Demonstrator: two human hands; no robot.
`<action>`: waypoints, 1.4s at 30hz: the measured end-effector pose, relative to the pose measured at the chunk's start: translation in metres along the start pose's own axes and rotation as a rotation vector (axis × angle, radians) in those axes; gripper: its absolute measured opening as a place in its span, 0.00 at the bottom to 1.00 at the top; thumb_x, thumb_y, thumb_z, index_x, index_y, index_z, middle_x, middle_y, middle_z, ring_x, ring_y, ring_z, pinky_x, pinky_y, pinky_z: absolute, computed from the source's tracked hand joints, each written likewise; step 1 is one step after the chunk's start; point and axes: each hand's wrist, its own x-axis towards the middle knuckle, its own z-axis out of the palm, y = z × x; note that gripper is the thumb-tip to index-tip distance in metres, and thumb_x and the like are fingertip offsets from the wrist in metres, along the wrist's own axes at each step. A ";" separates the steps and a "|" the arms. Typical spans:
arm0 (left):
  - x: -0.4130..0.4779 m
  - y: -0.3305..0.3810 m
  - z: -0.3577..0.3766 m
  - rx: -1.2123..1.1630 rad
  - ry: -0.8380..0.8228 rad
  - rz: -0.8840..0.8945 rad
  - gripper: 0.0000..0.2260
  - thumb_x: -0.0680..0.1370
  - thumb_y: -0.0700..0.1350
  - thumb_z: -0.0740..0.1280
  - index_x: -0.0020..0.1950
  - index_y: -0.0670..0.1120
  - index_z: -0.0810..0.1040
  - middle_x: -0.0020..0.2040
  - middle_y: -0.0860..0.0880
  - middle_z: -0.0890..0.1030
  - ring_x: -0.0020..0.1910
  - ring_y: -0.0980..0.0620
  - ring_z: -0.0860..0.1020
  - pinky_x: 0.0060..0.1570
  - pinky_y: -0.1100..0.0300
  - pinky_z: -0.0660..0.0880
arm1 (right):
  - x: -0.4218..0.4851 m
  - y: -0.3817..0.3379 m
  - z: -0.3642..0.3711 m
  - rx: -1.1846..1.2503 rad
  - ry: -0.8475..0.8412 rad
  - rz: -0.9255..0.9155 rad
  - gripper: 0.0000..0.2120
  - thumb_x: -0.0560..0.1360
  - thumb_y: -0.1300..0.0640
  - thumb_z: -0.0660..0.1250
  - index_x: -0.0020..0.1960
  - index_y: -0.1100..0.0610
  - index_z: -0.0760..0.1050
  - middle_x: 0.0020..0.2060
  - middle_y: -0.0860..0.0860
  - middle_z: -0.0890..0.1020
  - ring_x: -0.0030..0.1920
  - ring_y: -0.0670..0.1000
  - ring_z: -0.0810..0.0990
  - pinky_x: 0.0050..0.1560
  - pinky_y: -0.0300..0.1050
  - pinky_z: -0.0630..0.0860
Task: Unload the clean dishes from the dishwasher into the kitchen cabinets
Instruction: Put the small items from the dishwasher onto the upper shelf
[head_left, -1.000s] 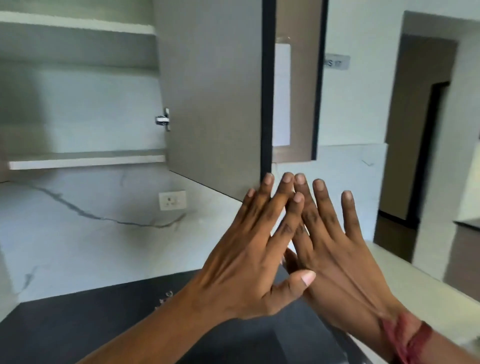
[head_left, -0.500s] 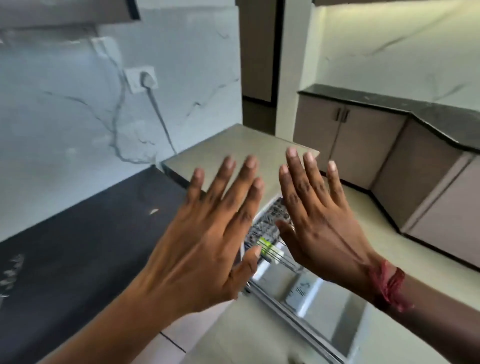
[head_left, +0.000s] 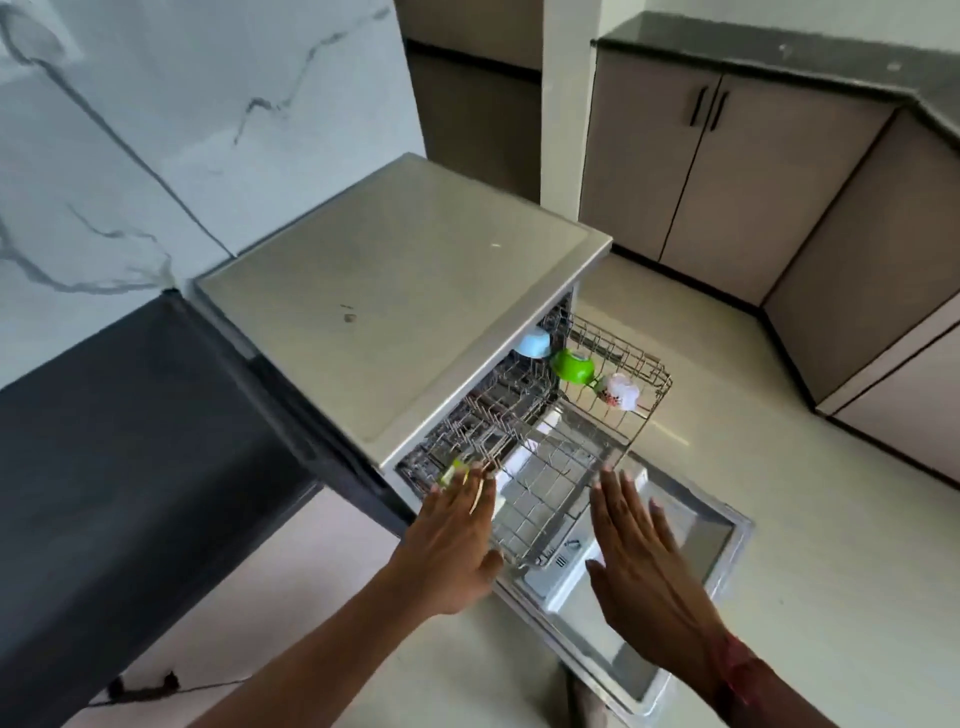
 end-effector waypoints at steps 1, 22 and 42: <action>0.018 0.003 0.008 -0.021 -0.067 -0.018 0.35 0.80 0.57 0.56 0.79 0.42 0.44 0.80 0.41 0.47 0.79 0.41 0.47 0.76 0.45 0.51 | 0.009 0.012 0.014 0.034 -0.027 -0.012 0.41 0.71 0.52 0.71 0.76 0.66 0.56 0.75 0.63 0.57 0.74 0.64 0.58 0.70 0.61 0.62; 0.256 -0.120 0.205 -0.043 -0.199 -0.352 0.09 0.80 0.39 0.65 0.58 0.40 0.76 0.54 0.41 0.78 0.49 0.48 0.79 0.48 0.56 0.80 | 0.208 -0.015 0.327 0.078 -0.349 -0.381 0.24 0.81 0.55 0.57 0.76 0.46 0.59 0.75 0.63 0.60 0.72 0.67 0.65 0.66 0.66 0.69; 0.171 -0.050 0.116 -0.356 0.198 -0.281 0.32 0.68 0.65 0.67 0.63 0.45 0.68 0.48 0.52 0.77 0.49 0.55 0.73 0.44 0.62 0.73 | 0.124 0.025 0.164 0.291 0.027 0.157 0.33 0.60 0.54 0.79 0.63 0.55 0.73 0.70 0.62 0.70 0.60 0.63 0.77 0.56 0.56 0.77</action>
